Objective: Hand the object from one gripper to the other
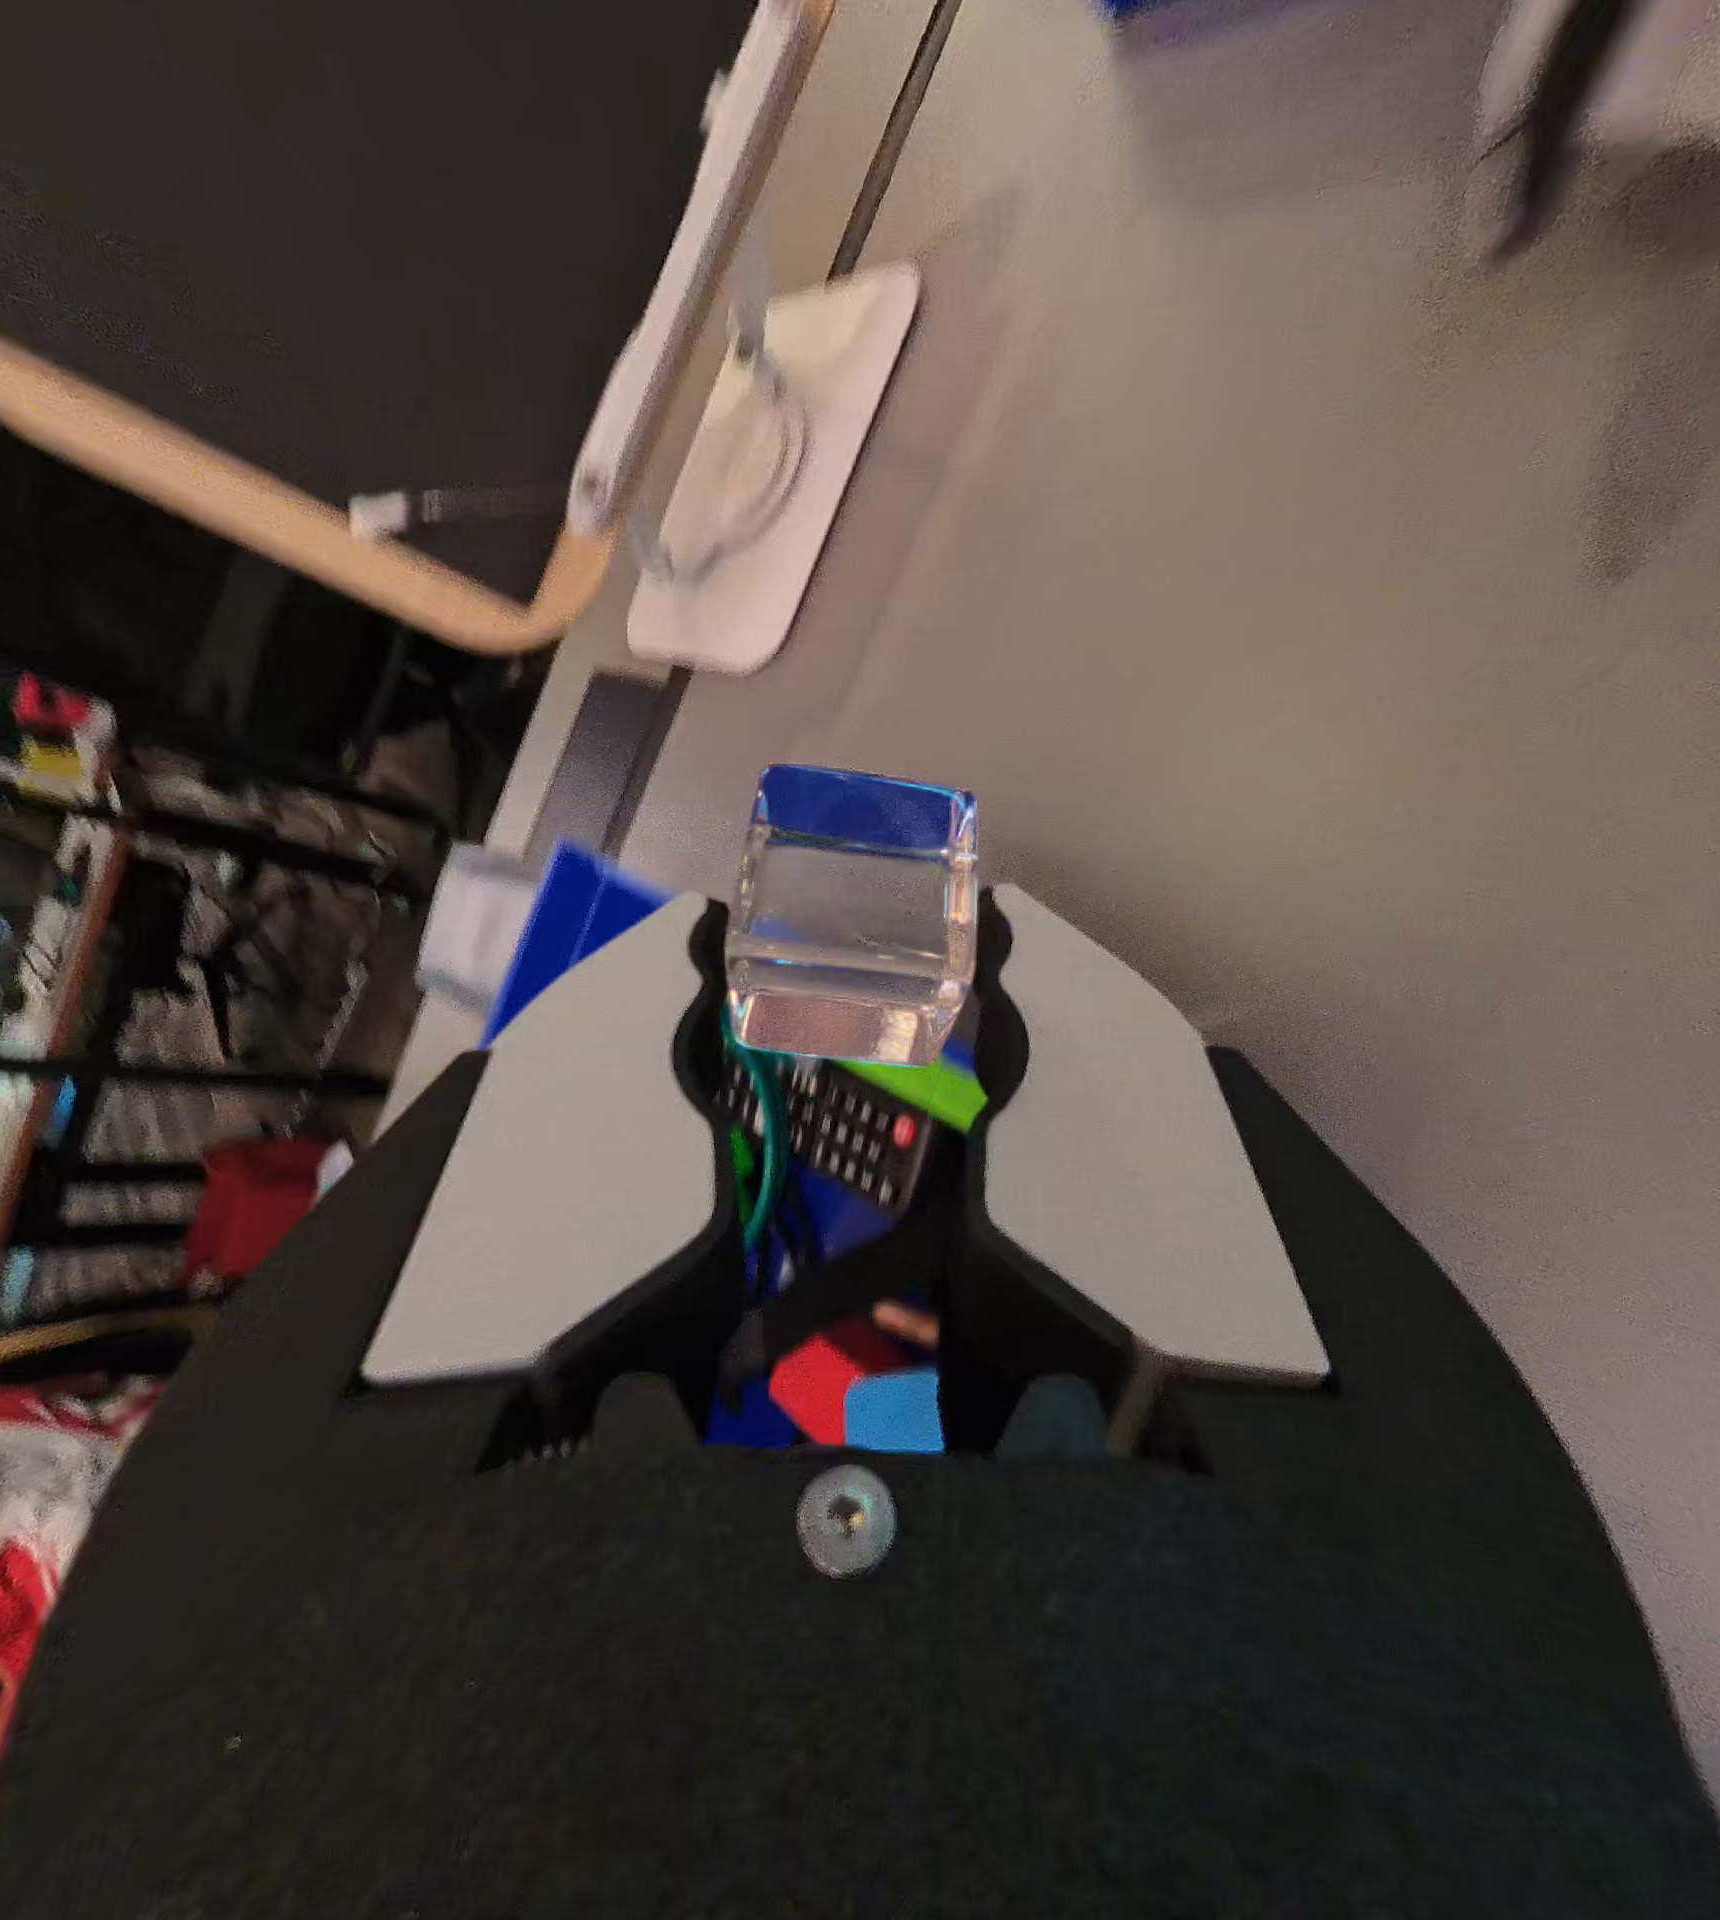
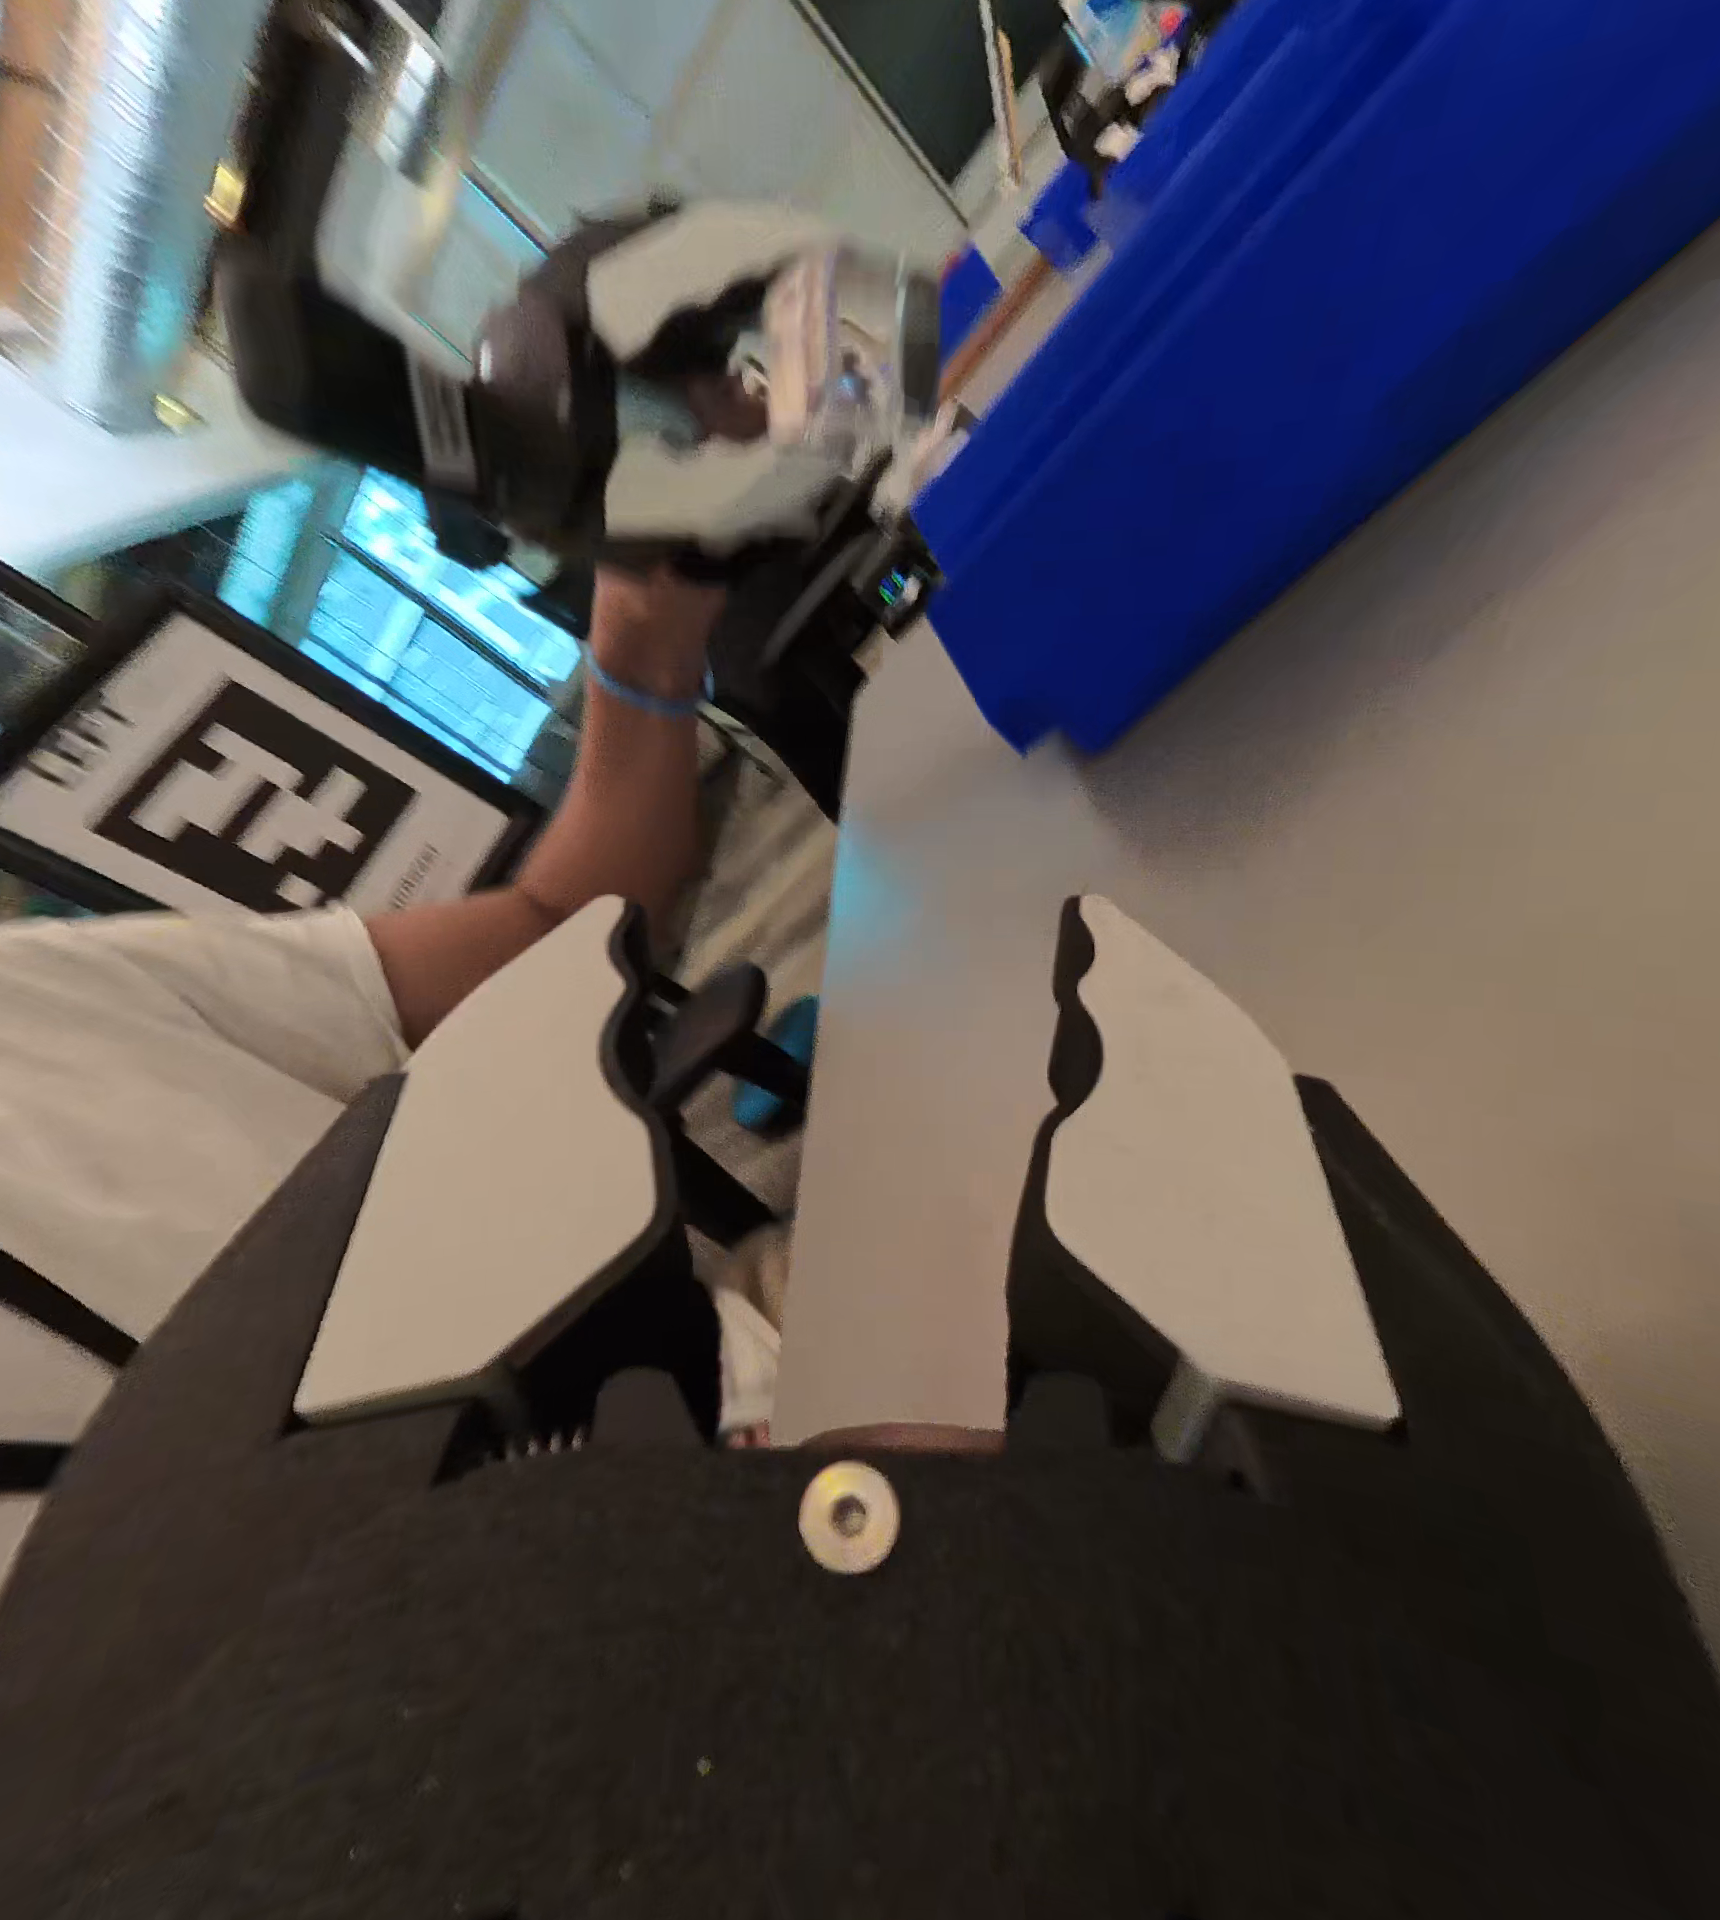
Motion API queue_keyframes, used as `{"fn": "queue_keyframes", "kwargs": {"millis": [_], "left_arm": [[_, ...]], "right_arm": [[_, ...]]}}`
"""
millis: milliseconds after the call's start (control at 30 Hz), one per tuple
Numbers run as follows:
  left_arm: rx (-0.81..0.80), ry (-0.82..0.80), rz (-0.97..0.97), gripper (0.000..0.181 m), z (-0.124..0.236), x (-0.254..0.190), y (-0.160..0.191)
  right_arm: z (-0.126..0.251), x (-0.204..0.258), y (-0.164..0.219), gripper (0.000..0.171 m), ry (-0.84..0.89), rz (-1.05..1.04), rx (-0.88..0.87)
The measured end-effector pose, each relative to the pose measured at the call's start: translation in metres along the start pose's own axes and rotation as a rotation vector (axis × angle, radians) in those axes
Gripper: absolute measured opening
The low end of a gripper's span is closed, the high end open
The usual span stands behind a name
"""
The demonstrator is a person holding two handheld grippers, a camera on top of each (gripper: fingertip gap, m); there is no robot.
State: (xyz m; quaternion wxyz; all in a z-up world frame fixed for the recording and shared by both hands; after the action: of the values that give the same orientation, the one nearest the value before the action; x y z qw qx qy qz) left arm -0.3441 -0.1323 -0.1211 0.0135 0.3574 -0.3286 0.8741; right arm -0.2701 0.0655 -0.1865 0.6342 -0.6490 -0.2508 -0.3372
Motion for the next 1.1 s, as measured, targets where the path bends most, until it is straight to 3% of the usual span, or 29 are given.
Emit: {"fn": "queue_keyframes", "kwargs": {"millis": [133,233,567,633,733,900,1000,1100], "left_arm": [[-0.165,0.082,-0.1,0.045,-0.005,-0.05,-0.075],[-0.199,0.113,-0.165,0.045,-0.022,-0.079,-0.105],[-0.22,0.203,-0.116,0.045,-0.065,-0.108,-0.128],[-0.204,0.193,0.007,0.048,-0.07,-0.104,-0.126],[-0.243,0.353,0.423,0.055,-0.068,-0.108,-0.122],[-0.447,0.526,1.005,0.059,-0.07,-0.118,-0.094],[-0.514,0.614,1.106,0.072,-0.072,-0.123,-0.088],[-0.538,0.648,1.048,0.071,-0.07,-0.125,-0.09]], "right_arm": [[-0.025,0.001,-0.029,0.082,-0.269,-0.14,-0.075],[-0.029,0.009,-0.032,0.08,-0.41,-0.183,-0.135],[0.002,0.004,-0.021,0.043,-0.287,-0.036,-0.125],[0.009,0.001,-0.024,0.043,-0.235,-0.012,-0.152],[0.023,-0.008,-0.027,0.043,-0.116,0.048,-0.2],[0.029,-0.008,-0.03,0.043,-0.048,0.17,-0.248],[0.016,-0.003,-0.025,0.043,-0.076,0.201,-0.21],[-0.001,0.001,-0.015,0.043,-0.089,0.217,-0.153]]}}
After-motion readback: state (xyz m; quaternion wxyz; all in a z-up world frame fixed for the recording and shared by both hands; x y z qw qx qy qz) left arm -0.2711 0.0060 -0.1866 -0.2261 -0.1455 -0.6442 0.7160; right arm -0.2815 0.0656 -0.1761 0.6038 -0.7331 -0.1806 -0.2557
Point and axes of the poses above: each gripper's, where its closed fingertips meet, z back along the fingers, y out of its underside, x = y × z across the jaws, the point moved 3 cm from there along z, back along the fingers, and after that the axes turned 1 degree about -z, right-handed, at the moved point
